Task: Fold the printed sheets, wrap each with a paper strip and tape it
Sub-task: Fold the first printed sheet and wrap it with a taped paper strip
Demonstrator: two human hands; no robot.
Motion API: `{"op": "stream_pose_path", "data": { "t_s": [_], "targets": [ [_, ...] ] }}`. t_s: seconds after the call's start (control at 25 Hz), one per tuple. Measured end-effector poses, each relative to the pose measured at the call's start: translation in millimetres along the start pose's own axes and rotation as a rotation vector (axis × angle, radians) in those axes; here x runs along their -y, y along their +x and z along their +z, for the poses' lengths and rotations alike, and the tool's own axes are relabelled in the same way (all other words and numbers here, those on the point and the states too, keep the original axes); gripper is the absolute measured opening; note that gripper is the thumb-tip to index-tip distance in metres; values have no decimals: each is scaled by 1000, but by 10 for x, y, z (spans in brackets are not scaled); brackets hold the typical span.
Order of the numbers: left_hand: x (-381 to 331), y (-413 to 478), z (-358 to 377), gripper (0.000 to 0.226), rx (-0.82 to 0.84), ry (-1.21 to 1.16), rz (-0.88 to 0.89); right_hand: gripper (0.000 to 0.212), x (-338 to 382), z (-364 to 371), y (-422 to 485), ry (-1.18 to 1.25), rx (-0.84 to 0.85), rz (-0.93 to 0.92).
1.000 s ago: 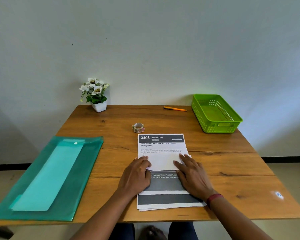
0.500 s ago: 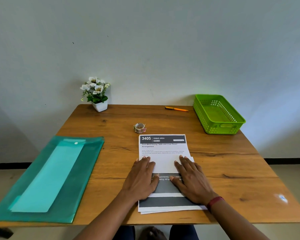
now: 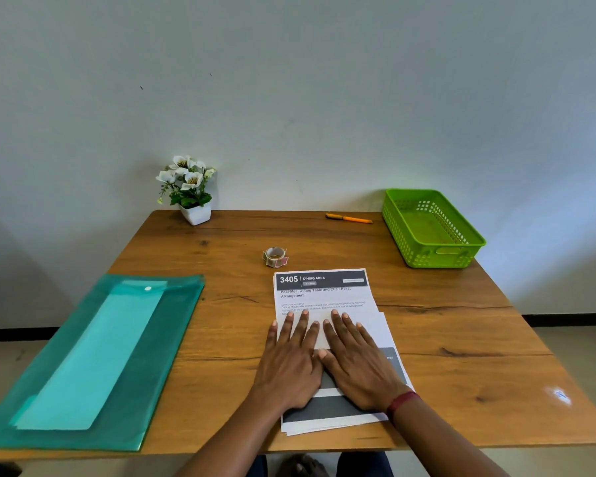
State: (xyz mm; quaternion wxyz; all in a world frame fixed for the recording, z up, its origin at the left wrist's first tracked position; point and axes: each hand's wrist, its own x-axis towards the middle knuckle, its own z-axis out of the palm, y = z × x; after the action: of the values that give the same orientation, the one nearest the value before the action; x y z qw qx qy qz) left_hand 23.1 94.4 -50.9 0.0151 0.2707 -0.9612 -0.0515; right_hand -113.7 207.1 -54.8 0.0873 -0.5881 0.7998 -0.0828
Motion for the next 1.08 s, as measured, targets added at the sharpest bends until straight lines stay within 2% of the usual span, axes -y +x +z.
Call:
{"op": "stream_pose_path", "data": {
  "t_s": [0.36,0.68,0.84,1.08],
  "targets": [
    [164,28,7,87,40,-6,-145,83,-310,-70,-104,-7,-23,105],
    [354,65,27,89,24,-9,-101,65,-506,-129,-14,17,-119,100],
    [401,83,9,87,4,-76,-96,65,-544,-101,-29,70,-177,99],
    [357,63,-51,84,-145,-143,-133,72,-506,-119,-24,72,-200,99]
  ]
}}
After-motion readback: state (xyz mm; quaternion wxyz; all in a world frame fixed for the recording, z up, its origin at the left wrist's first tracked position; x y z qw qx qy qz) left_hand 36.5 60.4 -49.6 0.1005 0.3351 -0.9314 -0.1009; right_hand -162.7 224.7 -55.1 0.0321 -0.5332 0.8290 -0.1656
